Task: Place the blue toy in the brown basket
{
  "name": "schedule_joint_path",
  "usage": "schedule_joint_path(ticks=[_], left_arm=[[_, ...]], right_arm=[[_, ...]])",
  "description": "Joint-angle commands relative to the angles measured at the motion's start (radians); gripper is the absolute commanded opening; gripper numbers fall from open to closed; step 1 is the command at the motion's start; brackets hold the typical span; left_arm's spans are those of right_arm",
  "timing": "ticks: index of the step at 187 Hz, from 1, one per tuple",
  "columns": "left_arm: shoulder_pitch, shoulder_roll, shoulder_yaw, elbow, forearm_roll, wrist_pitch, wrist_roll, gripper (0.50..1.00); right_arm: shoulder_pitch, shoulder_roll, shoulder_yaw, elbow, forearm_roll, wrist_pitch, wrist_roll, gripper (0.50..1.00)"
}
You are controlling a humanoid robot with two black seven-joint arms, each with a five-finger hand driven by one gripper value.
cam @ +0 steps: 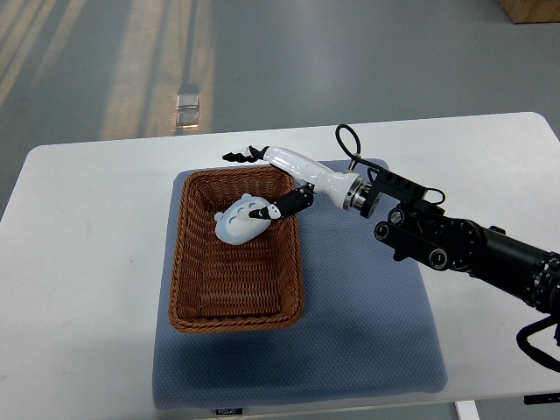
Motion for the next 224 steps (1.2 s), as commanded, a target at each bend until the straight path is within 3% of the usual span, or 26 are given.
schedule_joint_path(ticks=[1, 8, 43, 133, 197, 224], left_arm=[[0.000, 0.000, 0.000, 0.000, 0.001, 0.000, 0.000, 1.000], [0.000, 0.000, 0.000, 0.000, 0.001, -0.002, 0.000, 1.000], [-0.002, 0.000, 0.000, 0.000, 0.001, 0.000, 0.000, 1.000], [-0.003, 0.000, 0.000, -0.002, 0.000, -0.002, 0.000, 1.000], [-0.003, 0.000, 0.000, -0.003, 0.001, -0.002, 0.000, 1.000], [-0.003, 0.000, 0.000, -0.003, 0.001, -0.002, 0.000, 1.000]], right_arm=[[-0.025, -0.003, 0.008, 0.000, 0.002, -0.025, 0.000, 0.868], [-0.036, -0.008, 0.011, -0.001, 0.014, -0.049, 0.000, 0.901], [-0.100, -0.020, 0.109, -0.001, 0.146, -0.134, 0.000, 0.907], [-0.205, -0.064, 0.305, -0.001, 0.645, -0.123, 0.000, 0.907], [-0.203, -0.081, 0.319, 0.010, 0.951, -0.118, -0.163, 0.907], [-0.203, -0.081, 0.319, 0.013, 0.993, -0.091, -0.203, 0.909]])
